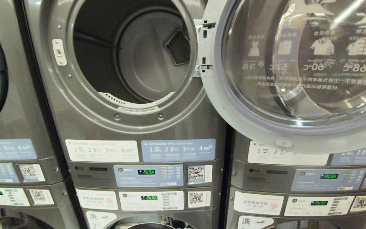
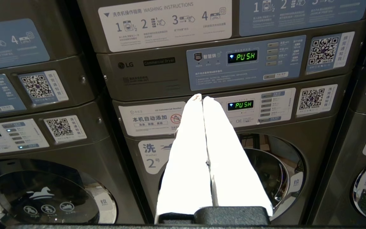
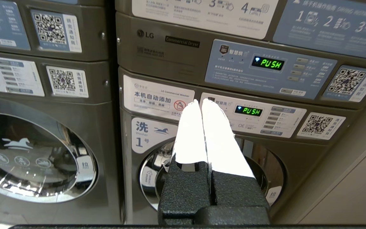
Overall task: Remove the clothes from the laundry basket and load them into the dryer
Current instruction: Take the clothes out of the basket
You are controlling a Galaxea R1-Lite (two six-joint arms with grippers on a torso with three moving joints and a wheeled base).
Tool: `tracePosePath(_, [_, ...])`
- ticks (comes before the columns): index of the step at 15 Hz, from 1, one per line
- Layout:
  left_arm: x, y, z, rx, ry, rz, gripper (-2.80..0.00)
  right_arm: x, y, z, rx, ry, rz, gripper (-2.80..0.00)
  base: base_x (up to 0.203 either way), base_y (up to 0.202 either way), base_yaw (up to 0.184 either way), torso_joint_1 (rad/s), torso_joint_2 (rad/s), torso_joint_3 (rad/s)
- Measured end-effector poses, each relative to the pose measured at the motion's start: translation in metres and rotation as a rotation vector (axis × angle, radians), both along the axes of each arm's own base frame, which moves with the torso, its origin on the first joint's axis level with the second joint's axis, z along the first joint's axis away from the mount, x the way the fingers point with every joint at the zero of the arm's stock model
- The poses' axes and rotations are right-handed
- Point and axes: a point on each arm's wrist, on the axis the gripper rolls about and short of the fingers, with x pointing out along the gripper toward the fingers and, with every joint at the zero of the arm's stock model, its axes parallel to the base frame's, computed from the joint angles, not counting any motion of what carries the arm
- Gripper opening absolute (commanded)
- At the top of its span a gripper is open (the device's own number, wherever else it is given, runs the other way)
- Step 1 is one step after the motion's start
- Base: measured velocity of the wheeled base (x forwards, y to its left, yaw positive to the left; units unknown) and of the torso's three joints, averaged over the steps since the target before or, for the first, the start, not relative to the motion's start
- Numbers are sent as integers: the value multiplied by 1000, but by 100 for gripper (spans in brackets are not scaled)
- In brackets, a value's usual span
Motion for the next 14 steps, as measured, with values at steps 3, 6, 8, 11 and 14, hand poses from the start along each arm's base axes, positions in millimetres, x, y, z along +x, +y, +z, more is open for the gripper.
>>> tracePosePath(3, [0, 0, 0, 1, -1, 0, -280, 5, 0, -1, 1, -67, 1, -280, 0, 0, 0, 2, 0, -199])
tracePosePath(6, [0, 0, 0, 2, -1, 0, -280, 11, 0, 3, 27, -198, 0, -280, 0, 0, 0, 2, 5, -202])
tracePosePath(8, [0, 0, 0, 3, -1, 1, -280, 11, 0, -1, 47, -176, 0, -280, 0, 0, 0, 2, 0, -194])
tracePosePath(11, [0, 0, 0, 4, -1, -1, -280, 11, 0, -1, 55, -175, -2, -280, 0, 0, 0, 3, 4, -196])
tracePosePath(14, [0, 0, 0, 3, -1, 0, -280, 12, 0, -1, 46, -176, -4, -280, 0, 0, 0, 0, 3, -171])
